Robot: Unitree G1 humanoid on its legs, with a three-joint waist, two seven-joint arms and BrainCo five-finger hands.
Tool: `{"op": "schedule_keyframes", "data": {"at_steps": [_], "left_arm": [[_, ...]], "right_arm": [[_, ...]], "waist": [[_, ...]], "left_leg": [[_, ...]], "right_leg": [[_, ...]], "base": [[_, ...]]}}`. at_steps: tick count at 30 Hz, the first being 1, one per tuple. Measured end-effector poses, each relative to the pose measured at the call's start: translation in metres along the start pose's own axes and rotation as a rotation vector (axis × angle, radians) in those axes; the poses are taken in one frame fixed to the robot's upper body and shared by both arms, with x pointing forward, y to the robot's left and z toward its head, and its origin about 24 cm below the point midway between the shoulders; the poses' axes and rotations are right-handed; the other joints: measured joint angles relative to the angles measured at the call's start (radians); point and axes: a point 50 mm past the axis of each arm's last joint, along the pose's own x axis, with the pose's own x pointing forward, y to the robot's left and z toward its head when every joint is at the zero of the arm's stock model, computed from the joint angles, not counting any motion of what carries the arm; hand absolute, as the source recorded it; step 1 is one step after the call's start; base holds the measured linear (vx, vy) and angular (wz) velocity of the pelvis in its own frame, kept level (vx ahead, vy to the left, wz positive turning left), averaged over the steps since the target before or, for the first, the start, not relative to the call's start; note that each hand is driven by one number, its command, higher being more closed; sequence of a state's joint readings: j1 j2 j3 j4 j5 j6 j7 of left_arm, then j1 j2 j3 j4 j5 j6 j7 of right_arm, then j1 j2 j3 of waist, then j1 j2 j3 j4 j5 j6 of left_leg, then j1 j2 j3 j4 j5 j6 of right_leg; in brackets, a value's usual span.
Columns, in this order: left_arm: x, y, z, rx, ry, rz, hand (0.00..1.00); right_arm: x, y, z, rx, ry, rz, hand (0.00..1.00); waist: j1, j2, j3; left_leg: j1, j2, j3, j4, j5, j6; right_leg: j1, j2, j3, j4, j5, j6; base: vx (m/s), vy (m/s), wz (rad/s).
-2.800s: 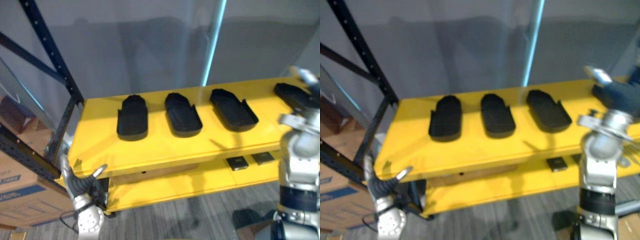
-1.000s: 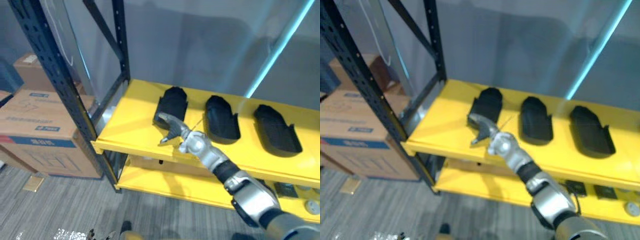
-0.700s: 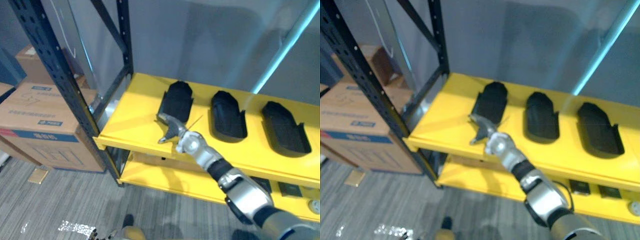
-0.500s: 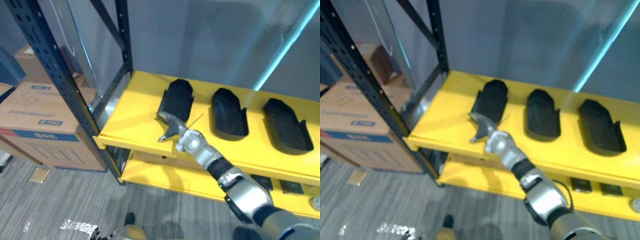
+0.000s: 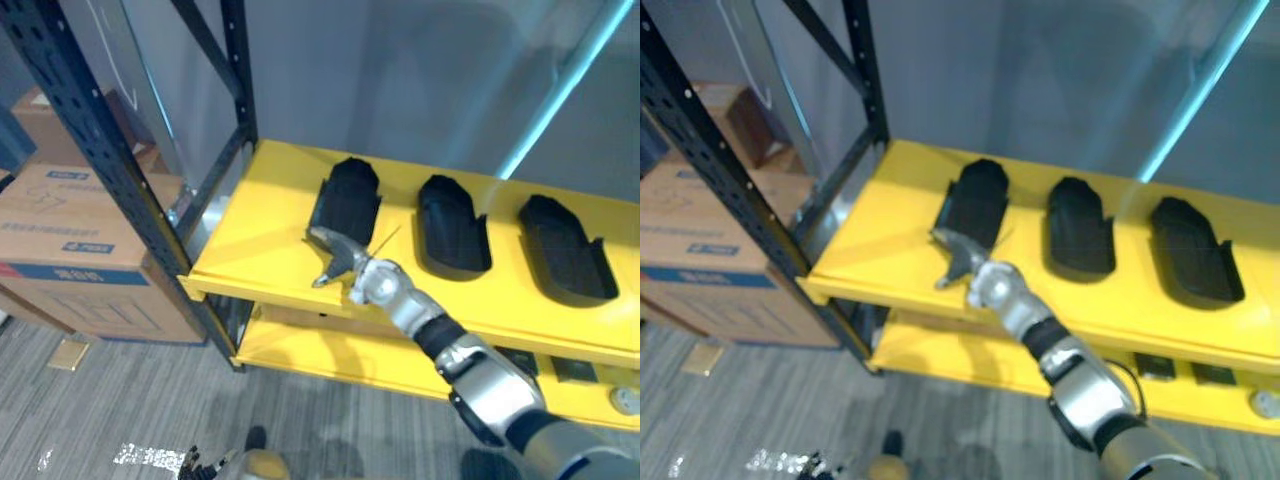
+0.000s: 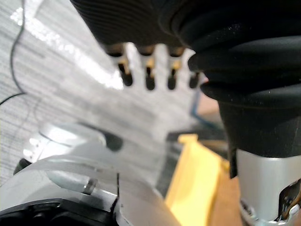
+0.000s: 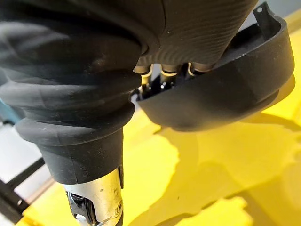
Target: Walk over and take plastic housings, then place them on the shelf
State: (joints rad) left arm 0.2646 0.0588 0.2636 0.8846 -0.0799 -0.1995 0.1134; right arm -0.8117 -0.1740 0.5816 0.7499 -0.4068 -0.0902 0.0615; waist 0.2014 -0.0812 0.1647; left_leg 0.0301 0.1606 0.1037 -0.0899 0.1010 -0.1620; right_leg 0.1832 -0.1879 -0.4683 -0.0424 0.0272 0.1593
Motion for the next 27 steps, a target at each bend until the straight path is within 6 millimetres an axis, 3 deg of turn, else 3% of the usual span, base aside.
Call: {"op": "schedule_keyframes", "data": {"at_steps": [11, 16, 20, 27], "left_arm": [[0.001, 0.002, 0.0, 0.011, 0.005, 0.004, 0.0], [0.0, 0.004, -0.006, 0.016, 0.033, 0.01, 0.0], [-0.001, 0.004, -0.007, 0.015, 0.026, 0.01, 0.0], [-0.001, 0.006, -0.007, 0.007, 0.016, 0.011, 0.0]], "right_arm": [[-0.001, -0.003, -0.001, -0.048, -0.006, 0.016, 0.0], [-0.003, -0.028, 0.003, -0.062, -0.052, -0.31, 0.0], [-0.011, -0.049, 0.017, -0.06, -0.185, -0.601, 0.0], [-0.023, -0.06, 0.03, -0.063, -0.314, -0.943, 0.0]], "waist": [[-0.001, -0.012, -0.006], [-0.001, -0.021, -0.013], [-0.006, -0.018, -0.017], [-0.006, -0.009, -0.013]], "left_leg": [[-0.004, 0.0, -0.001, 0.0, 0.005, 0.0], [-0.014, 0.009, -0.008, 0.0, 0.012, -0.002], [-0.014, 0.008, -0.012, 0.0, 0.015, -0.001], [0.002, -0.005, -0.011, 0.0, 0.009, 0.003]], "right_leg": [[-0.011, 0.001, 0.004, 0.014, -0.002, -0.003], [-0.021, 0.012, 0.002, 0.017, -0.001, -0.007], [-0.017, 0.012, 0.002, 0.017, 0.0, -0.007], [-0.003, 0.0, -0.002, 0.012, -0.008, -0.011]], "base": [[0.0, -0.002, 0.0], [-0.02, -0.023, 0.02], [-0.01, -0.009, 0.01], [0.0, 0.0, 0.0]]}}
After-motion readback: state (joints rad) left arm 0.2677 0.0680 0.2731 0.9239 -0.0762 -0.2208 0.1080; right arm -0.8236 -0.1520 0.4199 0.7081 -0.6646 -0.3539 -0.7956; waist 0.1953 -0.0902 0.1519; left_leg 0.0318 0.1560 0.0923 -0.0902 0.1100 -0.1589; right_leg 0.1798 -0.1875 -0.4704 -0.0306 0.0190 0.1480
